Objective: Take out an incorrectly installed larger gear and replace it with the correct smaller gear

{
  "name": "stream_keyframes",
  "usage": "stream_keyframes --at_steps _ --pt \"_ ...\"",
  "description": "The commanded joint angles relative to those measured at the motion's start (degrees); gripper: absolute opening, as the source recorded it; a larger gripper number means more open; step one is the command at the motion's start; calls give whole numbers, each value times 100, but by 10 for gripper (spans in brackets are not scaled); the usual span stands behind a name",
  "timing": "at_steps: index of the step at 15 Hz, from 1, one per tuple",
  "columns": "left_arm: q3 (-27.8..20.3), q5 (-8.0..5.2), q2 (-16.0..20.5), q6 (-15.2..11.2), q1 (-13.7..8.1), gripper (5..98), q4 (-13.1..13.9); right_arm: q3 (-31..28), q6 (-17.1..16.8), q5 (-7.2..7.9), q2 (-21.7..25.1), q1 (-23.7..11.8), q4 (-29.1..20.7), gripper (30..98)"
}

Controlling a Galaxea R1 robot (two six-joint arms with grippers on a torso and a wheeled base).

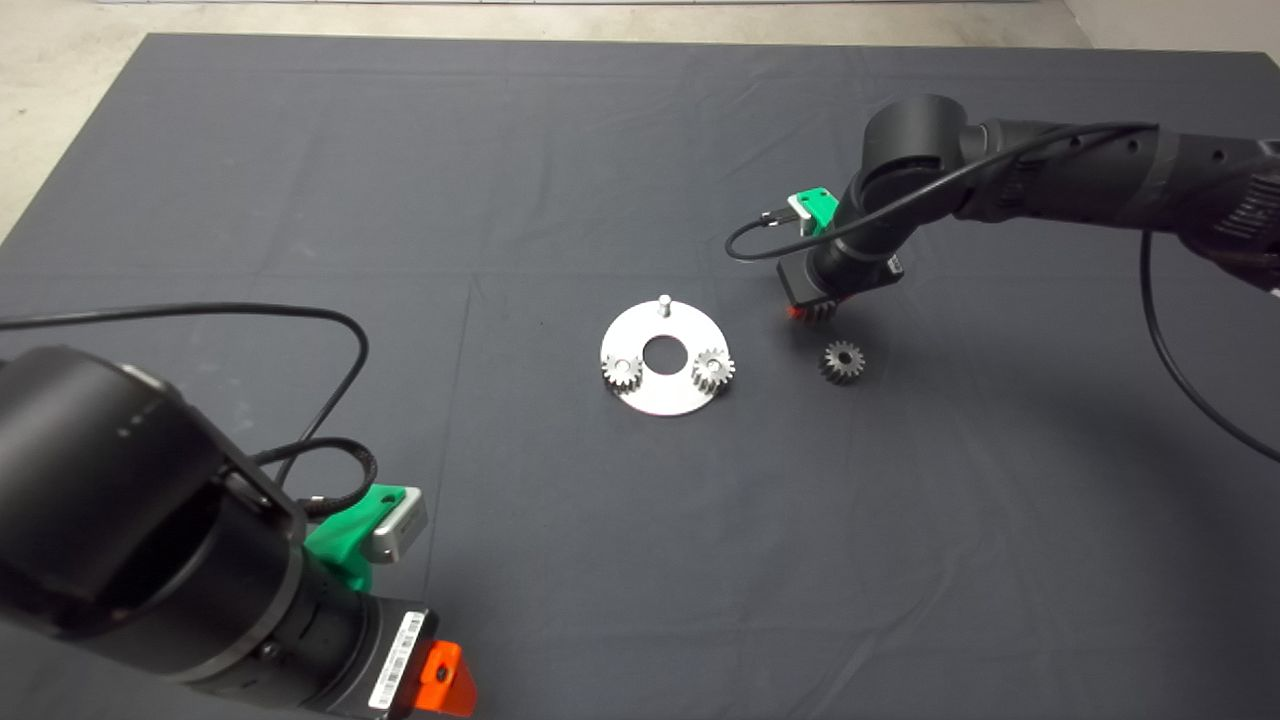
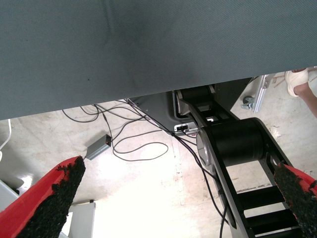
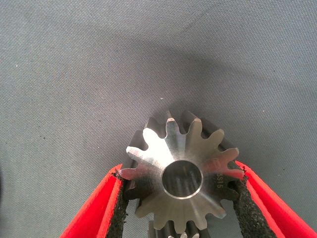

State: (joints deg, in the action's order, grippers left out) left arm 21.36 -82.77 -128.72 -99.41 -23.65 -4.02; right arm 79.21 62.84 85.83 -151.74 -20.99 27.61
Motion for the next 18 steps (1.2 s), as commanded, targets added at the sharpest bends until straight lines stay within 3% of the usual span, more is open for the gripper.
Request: stream_keyframes --at_steps 1,6,8,11,13,15,18 --pt "-98 7 0 -18 -35 982 112 -381 0 30 16 -239 -54 497" --pt "-98 16 0 -25 -35 982 112 -364 -9 38 16 -239 -37 529" --pt "-98 12 0 -25 -32 982 112 -364 -9 39 25 -239 -39 573" --pt "-98 15 0 -25 -35 982 112 -641 18 82 25 -283 -54 576" --pt "-98 7 0 -25 -27 982 112 -960 25 267 66 -324 -63 576" --pt "-98 7 0 -19 -35 982 112 -1273 35 585 231 -512 -82 621" --pt "-98 7 0 -25 -32 982 112 -1412 0 674 635 -512 -688 656"
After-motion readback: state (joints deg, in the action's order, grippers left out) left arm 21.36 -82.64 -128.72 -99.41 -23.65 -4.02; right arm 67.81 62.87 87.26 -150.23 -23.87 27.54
